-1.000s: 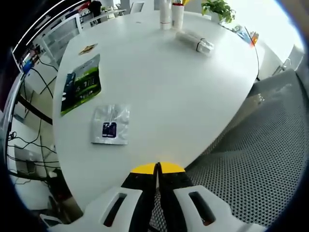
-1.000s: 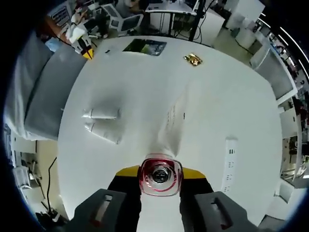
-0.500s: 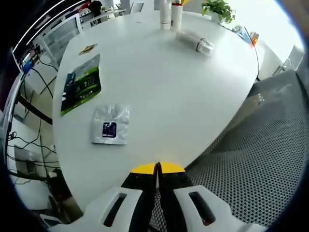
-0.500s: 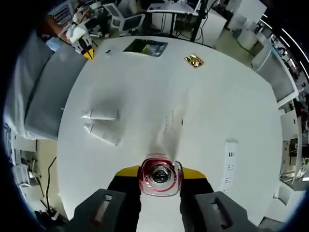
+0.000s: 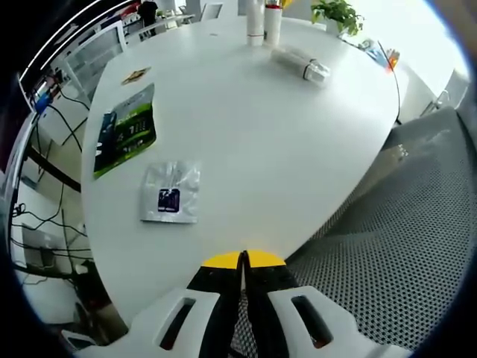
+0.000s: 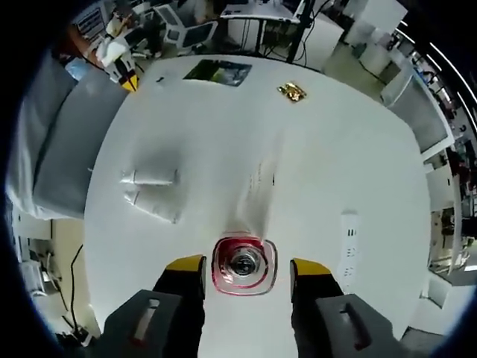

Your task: Arrange the skincare products in the storage area until every visible bottle or jar stands upright without overlapping.

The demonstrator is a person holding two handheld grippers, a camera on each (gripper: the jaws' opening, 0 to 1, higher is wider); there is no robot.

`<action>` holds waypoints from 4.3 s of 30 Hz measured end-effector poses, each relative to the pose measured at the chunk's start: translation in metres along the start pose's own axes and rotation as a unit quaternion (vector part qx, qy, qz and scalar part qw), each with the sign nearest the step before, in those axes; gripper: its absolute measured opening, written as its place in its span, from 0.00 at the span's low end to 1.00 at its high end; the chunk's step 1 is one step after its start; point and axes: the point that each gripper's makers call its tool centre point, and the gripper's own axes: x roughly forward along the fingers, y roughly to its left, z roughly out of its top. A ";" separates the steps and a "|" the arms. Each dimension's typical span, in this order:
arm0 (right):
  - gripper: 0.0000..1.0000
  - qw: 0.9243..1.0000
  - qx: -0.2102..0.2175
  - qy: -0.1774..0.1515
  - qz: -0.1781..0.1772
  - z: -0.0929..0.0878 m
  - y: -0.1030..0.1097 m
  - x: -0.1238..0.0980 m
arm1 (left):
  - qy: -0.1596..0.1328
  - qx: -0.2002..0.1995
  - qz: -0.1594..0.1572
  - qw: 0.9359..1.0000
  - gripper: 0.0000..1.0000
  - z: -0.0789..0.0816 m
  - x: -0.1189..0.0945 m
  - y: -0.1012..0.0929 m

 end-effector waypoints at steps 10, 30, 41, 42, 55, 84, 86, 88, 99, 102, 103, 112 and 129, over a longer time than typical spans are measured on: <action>0.53 0.984 0.146 -0.036 -0.097 -0.035 0.042 -0.006 | 0.002 0.003 0.000 1.000 0.01 0.000 0.000 0.000; 0.80 0.805 0.432 -0.388 -0.124 0.063 0.233 -0.037 | 0.002 0.017 0.001 1.000 0.00 0.001 -0.002 -0.003; 0.87 0.780 0.413 -0.439 -0.170 0.099 0.265 -0.039 | -0.064 0.039 -0.017 0.997 0.00 0.029 -0.011 -0.022; 0.91 0.778 0.410 -0.447 -0.167 0.107 0.269 -0.036 | -0.054 0.041 -0.018 0.998 0.00 0.025 -0.010 -0.022; 0.80 0.814 0.323 -0.434 -0.212 0.145 0.289 -0.030 | -0.022 0.068 -0.023 0.997 0.06 0.016 -0.003 -0.025; 0.65 0.838 0.327 -0.361 -0.244 0.117 0.283 -0.005 | -0.130 0.064 0.001 0.989 0.38 0.115 -0.029 -0.002; 0.65 0.841 0.325 -0.356 -0.245 0.116 0.284 -0.004 | -0.152 0.028 -0.027 0.988 0.45 0.142 -0.028 -0.012; 0.64 0.842 0.325 -0.354 -0.248 0.115 0.283 -0.004 | -0.177 0.018 -0.049 0.983 0.56 0.171 -0.027 -0.023; 0.61 0.844 0.327 -0.336 -0.261 0.106 0.281 -0.002 | -0.141 0.214 -0.114 0.960 0.75 0.224 0.006 -0.078; 0.52 0.849 0.326 -0.332 -0.252 0.106 0.284 0.001 | -0.119 0.308 -0.105 0.938 0.75 0.232 0.015 -0.079; 0.47 0.853 0.321 -0.327 -0.249 0.107 0.286 0.003 | -0.111 0.337 -0.105 0.929 0.75 0.233 0.017 -0.080; 0.38 0.863 0.306 -0.310 -0.256 0.104 0.288 0.006 | -0.051 0.513 -0.095 0.852 0.70 0.247 0.046 -0.080; 0.32 0.875 0.294 -0.284 -0.259 0.100 0.288 0.012 | 0.008 0.730 -0.140 0.669 0.56 0.276 0.078 -0.123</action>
